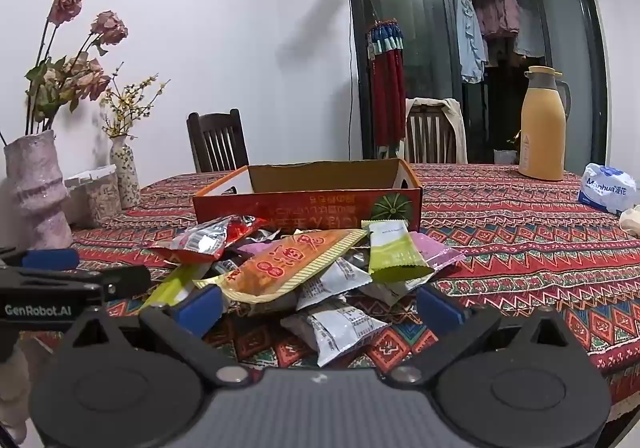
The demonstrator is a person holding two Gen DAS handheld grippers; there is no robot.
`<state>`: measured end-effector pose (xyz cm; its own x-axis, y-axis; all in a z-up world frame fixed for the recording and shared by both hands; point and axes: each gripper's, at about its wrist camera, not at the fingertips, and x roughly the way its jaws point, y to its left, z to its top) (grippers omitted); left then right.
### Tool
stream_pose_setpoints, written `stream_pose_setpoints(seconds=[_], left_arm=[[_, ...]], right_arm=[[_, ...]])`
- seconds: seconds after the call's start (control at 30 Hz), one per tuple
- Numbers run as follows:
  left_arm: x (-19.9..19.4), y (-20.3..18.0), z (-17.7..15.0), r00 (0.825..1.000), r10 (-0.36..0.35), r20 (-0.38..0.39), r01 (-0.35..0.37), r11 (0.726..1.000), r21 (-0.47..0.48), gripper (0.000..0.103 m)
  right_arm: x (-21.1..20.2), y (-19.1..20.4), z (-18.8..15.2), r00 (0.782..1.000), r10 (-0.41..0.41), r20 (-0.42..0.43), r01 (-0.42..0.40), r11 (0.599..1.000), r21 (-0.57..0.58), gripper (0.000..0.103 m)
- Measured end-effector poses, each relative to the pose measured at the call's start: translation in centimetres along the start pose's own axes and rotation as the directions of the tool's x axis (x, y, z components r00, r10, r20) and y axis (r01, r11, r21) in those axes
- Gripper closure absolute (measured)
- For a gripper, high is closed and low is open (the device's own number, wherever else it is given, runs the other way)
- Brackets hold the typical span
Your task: Organize snacks
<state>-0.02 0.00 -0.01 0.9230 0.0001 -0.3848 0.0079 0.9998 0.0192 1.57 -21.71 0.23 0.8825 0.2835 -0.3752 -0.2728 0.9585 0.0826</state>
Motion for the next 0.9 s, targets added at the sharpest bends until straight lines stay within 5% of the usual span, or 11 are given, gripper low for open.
stream_pose_setpoints(seconds=[0.9], left_arm=[[-0.27,0.35,0.09,1.0,-0.005,0.006,0.006,1.0,-0.025,0.0]], right_arm=[[0.29,-0.21,-0.12,1.0,-0.001,-0.016,0.001,1.0,0.003,0.0]])
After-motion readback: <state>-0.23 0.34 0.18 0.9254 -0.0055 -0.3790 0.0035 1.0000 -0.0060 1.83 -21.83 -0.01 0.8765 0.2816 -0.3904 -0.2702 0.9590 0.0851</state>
